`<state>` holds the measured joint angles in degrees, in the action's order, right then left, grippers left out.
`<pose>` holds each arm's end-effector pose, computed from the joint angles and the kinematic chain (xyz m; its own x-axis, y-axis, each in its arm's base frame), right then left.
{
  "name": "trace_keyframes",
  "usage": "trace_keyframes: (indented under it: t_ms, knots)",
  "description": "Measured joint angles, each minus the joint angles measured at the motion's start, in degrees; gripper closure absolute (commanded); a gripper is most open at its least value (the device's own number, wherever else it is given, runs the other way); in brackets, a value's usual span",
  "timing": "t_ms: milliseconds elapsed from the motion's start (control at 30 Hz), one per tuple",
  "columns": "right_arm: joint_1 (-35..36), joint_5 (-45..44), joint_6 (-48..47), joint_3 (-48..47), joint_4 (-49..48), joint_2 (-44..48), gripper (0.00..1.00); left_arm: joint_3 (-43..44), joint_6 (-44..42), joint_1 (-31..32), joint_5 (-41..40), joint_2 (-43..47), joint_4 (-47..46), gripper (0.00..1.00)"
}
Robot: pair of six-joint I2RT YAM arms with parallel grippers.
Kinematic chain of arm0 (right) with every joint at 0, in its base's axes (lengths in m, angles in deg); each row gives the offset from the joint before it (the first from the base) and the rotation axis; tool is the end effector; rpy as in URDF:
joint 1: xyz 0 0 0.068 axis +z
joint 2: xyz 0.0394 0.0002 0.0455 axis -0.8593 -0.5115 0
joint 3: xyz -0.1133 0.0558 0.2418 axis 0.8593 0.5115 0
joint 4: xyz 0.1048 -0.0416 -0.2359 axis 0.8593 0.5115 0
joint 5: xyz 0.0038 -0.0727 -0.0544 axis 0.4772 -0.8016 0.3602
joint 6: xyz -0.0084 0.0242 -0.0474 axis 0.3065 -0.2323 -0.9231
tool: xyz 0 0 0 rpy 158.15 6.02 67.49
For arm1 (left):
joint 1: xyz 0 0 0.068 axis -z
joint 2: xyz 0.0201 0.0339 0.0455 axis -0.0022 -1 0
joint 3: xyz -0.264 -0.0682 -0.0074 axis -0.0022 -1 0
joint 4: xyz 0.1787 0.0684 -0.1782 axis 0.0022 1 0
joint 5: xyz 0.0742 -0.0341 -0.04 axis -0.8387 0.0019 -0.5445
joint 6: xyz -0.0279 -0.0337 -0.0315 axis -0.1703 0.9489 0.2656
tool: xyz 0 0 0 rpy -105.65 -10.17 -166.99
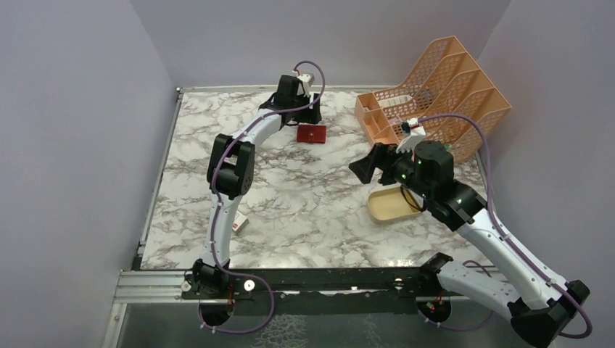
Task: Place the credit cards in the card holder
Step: Move the card holder to the center of the board.
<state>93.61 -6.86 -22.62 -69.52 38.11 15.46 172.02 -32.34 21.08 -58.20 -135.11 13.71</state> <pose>0.1627 0.1124 0.3457 -0.5661 0.2373 -0.7894 -0.3407 0.8047 0.4862 0.5021 -0.2036 0.2093 -0.6220 0.0136 -0.7829 0.4048 0.8615 -0.3066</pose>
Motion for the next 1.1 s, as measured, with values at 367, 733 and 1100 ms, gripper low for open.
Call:
trace_keyframes:
  t_ms: [367, 733, 1100]
  knots:
    - [0.00, 0.20, 0.24, 0.00, 0.42, -0.20, 0.07, 3.69, -0.02, -0.81, 5.99, -5.29, 2.19, 0.30]
    - [0.00, 0.15, 0.13, 2.75, 0.26, -0.20, 0.07, 1.42, 1.84, -0.85, 6.54, -4.37, 4.11, 0.41]
    - [0.00, -0.68, -0.81, 2.82, 0.52, 0.11, 0.07, -7.23, 6.64, -0.37, 5.51, 1.60, 6.69, 0.55]
